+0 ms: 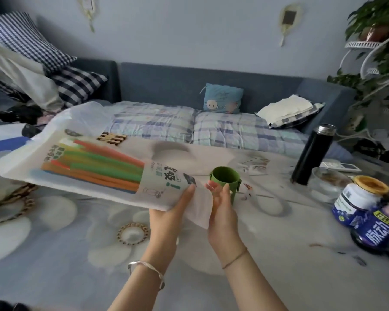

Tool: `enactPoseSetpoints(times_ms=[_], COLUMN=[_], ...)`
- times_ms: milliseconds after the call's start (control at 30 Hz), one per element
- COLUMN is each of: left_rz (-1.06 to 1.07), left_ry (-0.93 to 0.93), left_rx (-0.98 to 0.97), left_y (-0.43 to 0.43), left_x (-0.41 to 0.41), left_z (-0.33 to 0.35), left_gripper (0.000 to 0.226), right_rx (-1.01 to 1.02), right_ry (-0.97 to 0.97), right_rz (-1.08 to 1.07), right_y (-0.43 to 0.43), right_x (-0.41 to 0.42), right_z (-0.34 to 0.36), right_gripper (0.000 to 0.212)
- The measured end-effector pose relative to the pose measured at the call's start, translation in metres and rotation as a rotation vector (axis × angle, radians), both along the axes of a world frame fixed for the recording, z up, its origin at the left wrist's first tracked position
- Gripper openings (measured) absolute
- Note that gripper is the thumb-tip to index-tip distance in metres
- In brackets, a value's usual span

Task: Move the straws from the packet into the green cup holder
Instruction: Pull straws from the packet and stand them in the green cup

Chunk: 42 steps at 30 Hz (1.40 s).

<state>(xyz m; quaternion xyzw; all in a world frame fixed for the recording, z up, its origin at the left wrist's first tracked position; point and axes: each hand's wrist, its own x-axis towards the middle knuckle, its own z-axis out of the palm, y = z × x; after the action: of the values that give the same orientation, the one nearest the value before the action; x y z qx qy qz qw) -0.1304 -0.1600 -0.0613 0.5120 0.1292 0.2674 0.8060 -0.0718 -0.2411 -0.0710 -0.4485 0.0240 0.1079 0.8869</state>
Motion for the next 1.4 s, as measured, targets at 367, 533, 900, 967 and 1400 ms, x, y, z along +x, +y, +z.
enactPoseSetpoints(times_ms=[367, 533, 900, 967, 1400], left_rz=[-0.126, -0.196, -0.183, -0.156, -0.147], left_ry=[0.074, -0.027, -0.006, -0.009, -0.005], left_rx=[-0.325, -0.463, -0.511, -0.532, -0.563], left_y=[0.024, 0.035, 0.034, 0.04, 0.031], left_x=[0.001, 0.007, 0.019, 0.022, 0.034], left_z=[0.0, 0.006, 0.01, 0.009, 0.01], left_gripper=[0.06, 0.022, 0.023, 0.034, 0.032], right_rx=[-0.562, -0.323, -0.278, -0.179, -0.433], right_ry=[-0.657, -0.537, -0.313, -0.266, -0.307], right_rz=[-0.263, -0.387, -0.244, -0.312, -0.246], right_y=[-0.013, -0.027, -0.013, -0.019, -0.022], right_x=[0.005, 0.009, 0.01, 0.012, 0.033], right_z=[0.01, 0.037, 0.053, 0.06, 0.066], right_gripper=[0.02, 0.02, 0.036, 0.032, 0.027])
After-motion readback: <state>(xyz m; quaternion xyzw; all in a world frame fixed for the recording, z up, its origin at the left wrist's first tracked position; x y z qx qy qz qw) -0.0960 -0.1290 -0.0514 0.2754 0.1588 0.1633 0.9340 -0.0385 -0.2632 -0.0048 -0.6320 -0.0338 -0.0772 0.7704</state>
